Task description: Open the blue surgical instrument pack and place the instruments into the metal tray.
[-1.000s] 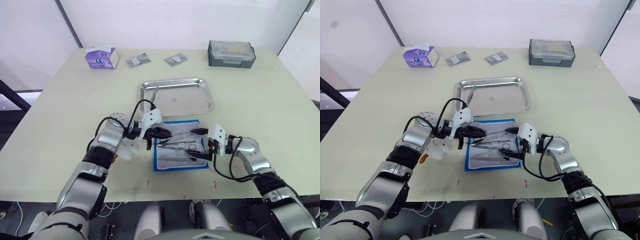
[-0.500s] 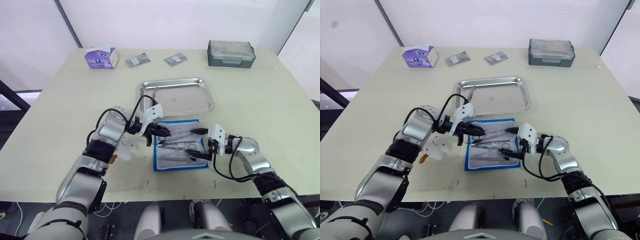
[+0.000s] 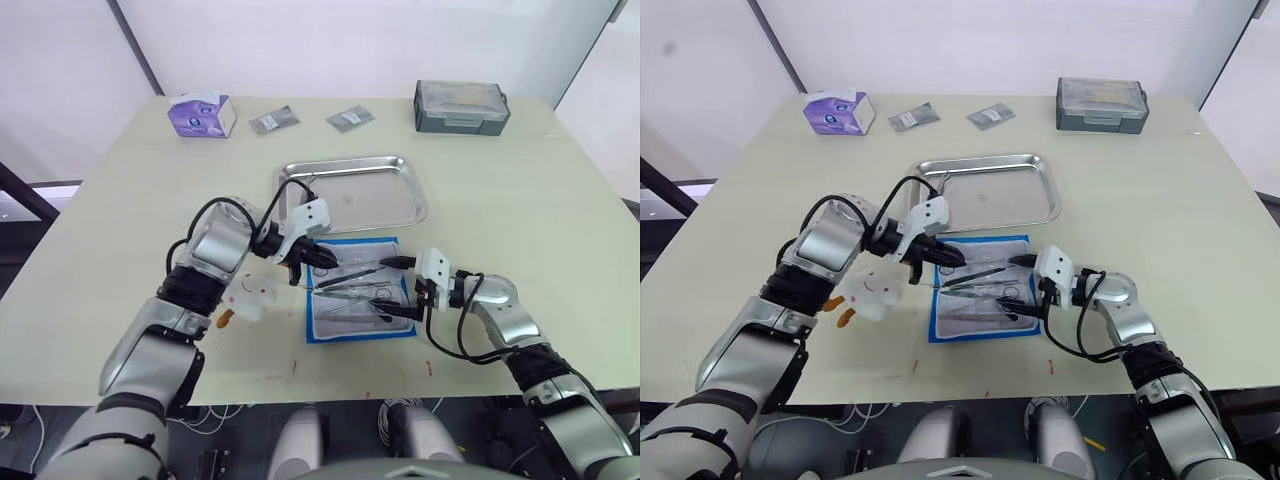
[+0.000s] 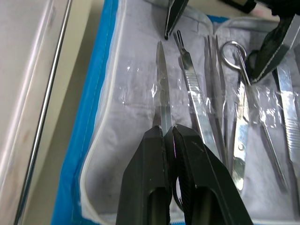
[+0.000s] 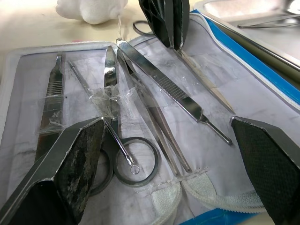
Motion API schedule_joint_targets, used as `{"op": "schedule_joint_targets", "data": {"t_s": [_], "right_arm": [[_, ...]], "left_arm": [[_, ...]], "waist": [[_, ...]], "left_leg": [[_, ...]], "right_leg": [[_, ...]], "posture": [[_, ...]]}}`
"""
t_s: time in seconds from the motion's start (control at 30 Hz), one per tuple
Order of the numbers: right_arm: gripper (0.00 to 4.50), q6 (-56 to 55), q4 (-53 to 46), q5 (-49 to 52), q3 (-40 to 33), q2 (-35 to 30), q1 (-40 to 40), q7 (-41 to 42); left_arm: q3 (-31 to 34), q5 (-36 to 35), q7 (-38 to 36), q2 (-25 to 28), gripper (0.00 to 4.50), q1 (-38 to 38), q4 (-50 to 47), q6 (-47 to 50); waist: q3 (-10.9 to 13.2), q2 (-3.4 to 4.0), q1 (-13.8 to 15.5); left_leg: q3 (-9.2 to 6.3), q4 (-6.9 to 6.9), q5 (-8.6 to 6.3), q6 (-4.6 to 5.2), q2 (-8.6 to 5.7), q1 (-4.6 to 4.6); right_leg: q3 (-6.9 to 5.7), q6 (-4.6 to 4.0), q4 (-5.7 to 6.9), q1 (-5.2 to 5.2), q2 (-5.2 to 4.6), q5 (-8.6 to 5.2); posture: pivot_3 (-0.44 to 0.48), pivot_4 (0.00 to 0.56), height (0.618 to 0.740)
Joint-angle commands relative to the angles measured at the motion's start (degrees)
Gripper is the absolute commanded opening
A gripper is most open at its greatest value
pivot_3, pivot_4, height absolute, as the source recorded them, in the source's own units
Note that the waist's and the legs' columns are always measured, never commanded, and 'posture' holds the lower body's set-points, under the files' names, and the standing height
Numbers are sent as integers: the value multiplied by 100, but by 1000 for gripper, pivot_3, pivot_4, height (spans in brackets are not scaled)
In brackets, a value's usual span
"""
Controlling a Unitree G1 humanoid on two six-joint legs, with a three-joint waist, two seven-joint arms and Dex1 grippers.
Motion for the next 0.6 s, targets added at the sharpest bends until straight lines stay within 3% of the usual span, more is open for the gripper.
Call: {"op": "schedule_joint_targets", "data": {"t_s": [0.03,0.6], "right_arm": [[4500,329,717,-490,307,-89,386,-42],[4500,322,743,-498,322,-67,366,-39]], "left_arm": [[-4,-4,-32,113,32,-127,-287,196],[63,-210,-344,789,32,186,-799,308]], "waist": [[0,0,0],[2,-2,0]], "left_leg": [[0,0,0,0,0,0],[0,-1,0,0,1,0]], "right_leg": [[0,0,0,0,0,0],[1,0,-1,-1,0,0]], "posture": [[0,150,734],[0,150,734]]}}
